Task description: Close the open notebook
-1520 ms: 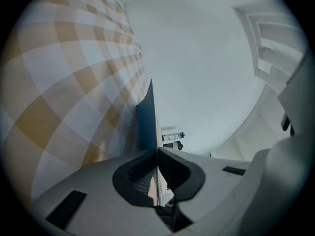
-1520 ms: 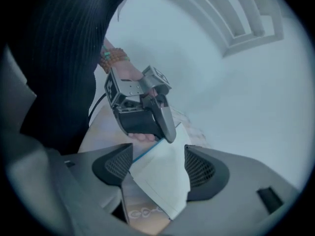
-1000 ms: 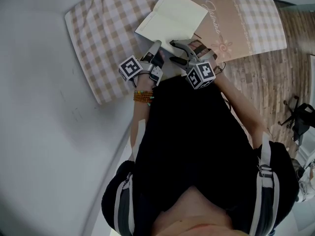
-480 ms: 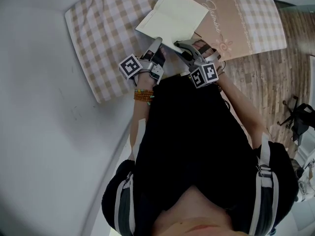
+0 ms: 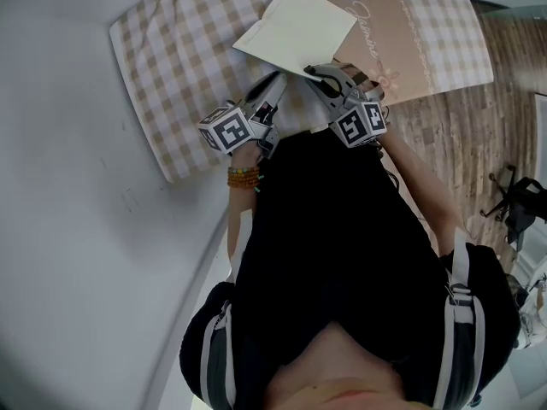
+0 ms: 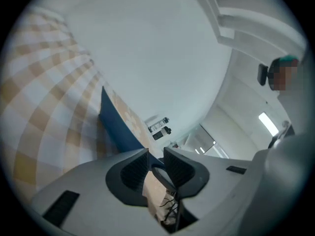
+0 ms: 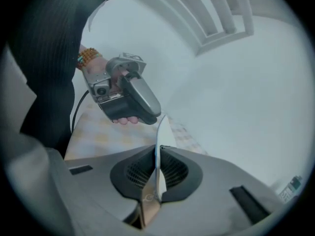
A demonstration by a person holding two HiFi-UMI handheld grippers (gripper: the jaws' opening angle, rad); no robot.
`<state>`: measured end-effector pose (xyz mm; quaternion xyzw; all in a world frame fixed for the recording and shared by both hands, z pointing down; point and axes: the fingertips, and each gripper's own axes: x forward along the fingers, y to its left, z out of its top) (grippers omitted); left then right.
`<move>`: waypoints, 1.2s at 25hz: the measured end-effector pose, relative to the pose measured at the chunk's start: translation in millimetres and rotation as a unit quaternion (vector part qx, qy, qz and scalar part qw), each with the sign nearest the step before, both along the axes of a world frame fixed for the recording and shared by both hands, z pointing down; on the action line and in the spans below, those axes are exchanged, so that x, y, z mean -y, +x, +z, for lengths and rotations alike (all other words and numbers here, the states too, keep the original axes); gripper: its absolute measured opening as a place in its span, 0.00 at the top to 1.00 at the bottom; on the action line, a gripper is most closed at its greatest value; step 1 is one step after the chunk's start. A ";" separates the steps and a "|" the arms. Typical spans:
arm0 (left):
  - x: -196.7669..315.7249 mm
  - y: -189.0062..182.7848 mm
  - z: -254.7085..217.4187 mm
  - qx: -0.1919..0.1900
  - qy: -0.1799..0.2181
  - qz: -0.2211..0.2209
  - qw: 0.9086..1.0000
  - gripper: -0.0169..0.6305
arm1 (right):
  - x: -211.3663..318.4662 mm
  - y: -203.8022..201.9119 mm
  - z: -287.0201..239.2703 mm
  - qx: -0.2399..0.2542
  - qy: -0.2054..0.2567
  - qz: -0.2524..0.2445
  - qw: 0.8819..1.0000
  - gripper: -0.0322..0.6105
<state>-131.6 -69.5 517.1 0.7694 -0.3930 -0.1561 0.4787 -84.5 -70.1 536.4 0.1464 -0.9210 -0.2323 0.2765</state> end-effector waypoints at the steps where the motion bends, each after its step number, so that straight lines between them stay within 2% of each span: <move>1: -0.8 2.0 -3.4 0.031 0.016 0.006 0.999 0.82 | 1.8 0.7 -1.7 0.006 -0.006 0.005 1.000 0.91; 4: -1.8 10.5 -8.3 0.107 0.057 0.027 0.992 0.82 | 8.6 4.1 -7.4 0.023 -0.025 0.020 0.999 0.91; 9: 1.5 23.8 -14.0 0.157 0.097 0.051 0.982 0.82 | 25.2 11.7 -19.1 0.069 -0.079 0.052 0.993 0.92; 20: 10.8 29.9 -14.6 0.176 0.108 0.054 0.977 0.82 | 57.5 29.4 -30.0 0.088 -0.086 0.092 0.988 0.92; 25: 12.4 32.0 -12.2 0.179 0.110 0.056 0.976 0.82 | 69.9 35.8 -29.7 0.076 -0.072 0.105 0.989 0.92; 30: 13.2 37.0 -6.3 0.203 0.111 0.063 0.971 0.82 | 83.4 42.7 -29.2 0.071 -0.070 0.121 0.988 0.92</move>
